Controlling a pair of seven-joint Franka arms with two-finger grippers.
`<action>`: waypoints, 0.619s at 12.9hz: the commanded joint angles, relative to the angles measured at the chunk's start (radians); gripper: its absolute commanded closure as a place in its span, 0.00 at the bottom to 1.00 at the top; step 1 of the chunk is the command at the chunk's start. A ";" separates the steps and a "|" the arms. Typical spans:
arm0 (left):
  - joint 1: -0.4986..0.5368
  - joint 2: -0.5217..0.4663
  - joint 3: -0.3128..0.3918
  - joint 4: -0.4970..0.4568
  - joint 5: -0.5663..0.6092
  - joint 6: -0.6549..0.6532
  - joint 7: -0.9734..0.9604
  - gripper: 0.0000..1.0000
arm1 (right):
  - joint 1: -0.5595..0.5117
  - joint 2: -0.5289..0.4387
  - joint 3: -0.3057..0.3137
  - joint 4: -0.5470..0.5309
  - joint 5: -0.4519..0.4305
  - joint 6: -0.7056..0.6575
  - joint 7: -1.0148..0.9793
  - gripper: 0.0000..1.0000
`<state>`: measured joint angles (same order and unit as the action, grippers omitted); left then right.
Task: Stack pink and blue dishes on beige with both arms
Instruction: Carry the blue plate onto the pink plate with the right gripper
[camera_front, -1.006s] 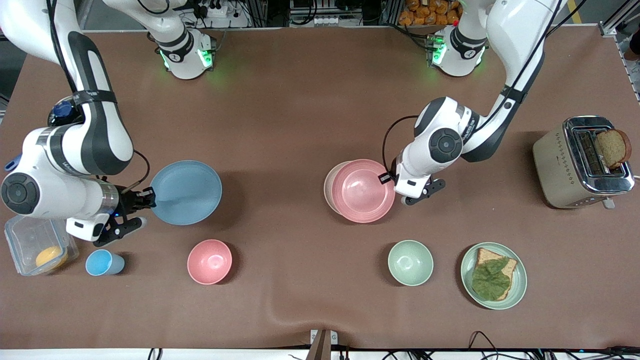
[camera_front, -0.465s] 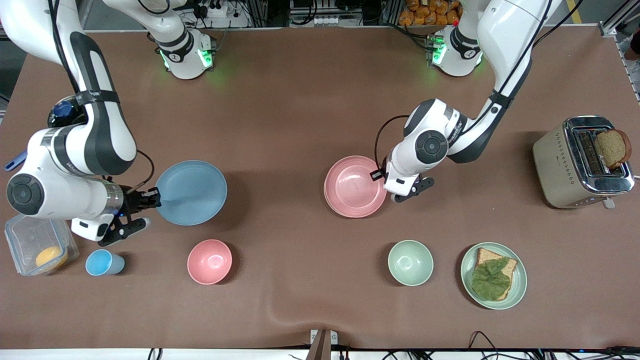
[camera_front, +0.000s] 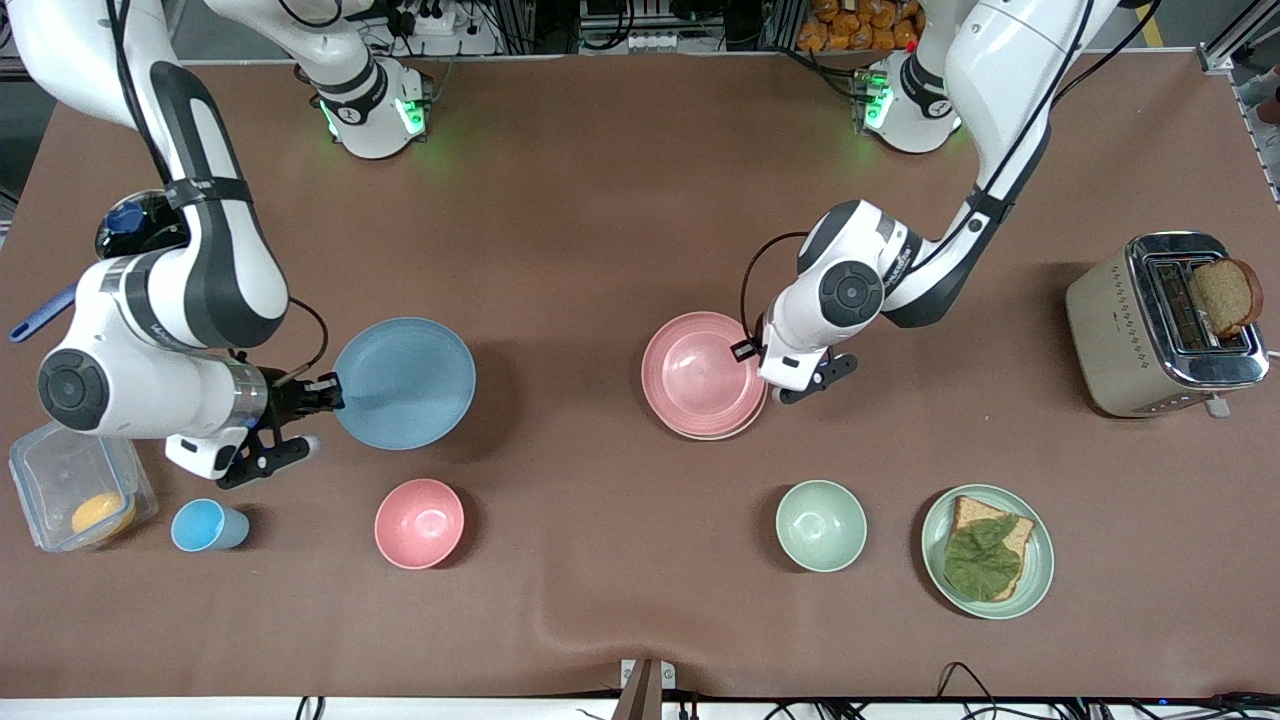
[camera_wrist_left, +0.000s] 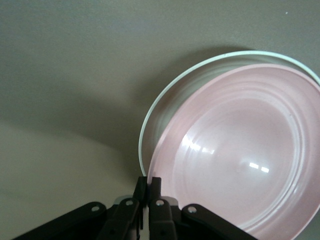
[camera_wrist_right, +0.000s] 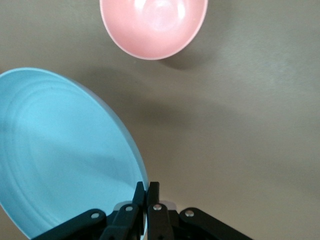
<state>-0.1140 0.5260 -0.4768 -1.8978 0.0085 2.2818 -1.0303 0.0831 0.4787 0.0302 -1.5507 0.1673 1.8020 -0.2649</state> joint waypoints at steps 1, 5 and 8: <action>-0.024 0.006 0.006 0.000 -0.004 0.027 -0.045 1.00 | 0.055 0.003 -0.006 0.001 0.032 -0.006 0.096 1.00; -0.029 0.008 0.006 0.006 -0.005 0.039 -0.068 1.00 | 0.090 0.006 -0.006 0.001 0.034 -0.006 0.166 1.00; -0.029 0.005 0.007 0.014 -0.004 0.039 -0.094 0.00 | 0.133 0.006 -0.007 -0.022 0.052 0.002 0.228 1.00</action>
<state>-0.1335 0.5319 -0.4765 -1.8946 0.0085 2.3149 -1.0986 0.1862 0.4835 0.0309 -1.5599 0.1851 1.8017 -0.0784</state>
